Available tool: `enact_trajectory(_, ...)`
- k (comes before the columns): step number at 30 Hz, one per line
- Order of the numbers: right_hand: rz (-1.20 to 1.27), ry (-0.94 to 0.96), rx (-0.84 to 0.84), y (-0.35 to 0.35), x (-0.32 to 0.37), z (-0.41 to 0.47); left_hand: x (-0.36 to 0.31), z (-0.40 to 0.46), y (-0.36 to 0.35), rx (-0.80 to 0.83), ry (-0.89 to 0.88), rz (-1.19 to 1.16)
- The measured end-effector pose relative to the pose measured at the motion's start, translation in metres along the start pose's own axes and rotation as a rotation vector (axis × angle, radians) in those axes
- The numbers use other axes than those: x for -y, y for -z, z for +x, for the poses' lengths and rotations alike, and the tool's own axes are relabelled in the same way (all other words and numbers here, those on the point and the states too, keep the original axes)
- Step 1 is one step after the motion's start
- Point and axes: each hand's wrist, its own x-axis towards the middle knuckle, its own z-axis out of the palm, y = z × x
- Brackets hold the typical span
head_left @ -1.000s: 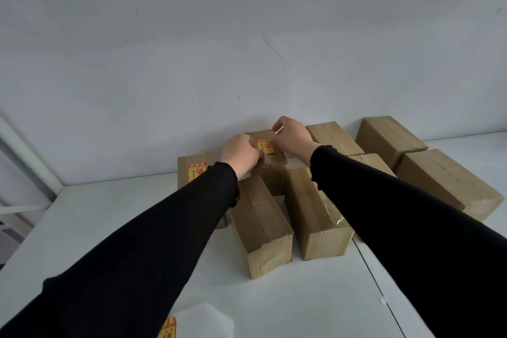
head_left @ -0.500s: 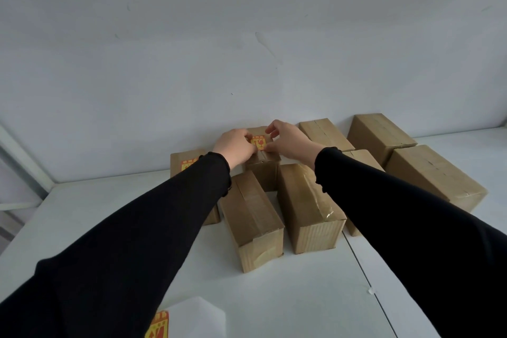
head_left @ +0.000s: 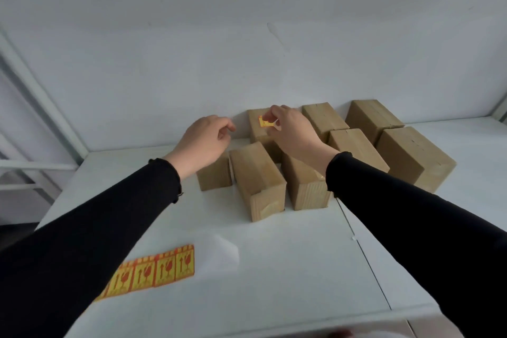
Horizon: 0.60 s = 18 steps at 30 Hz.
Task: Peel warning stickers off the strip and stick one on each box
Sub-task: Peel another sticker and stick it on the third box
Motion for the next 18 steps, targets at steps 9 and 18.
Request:
enact_trajectory(9,0.107,0.203,0.136,-0.051,0.105,-0.121,0.043,-0.164,0.025,0.093,0.119,0.046)
enact_trajectory(18,0.035,0.128,0.403,-0.119,0.127,-0.178,0.063,-0.224,-0.020,0.381,0.364,0.115)
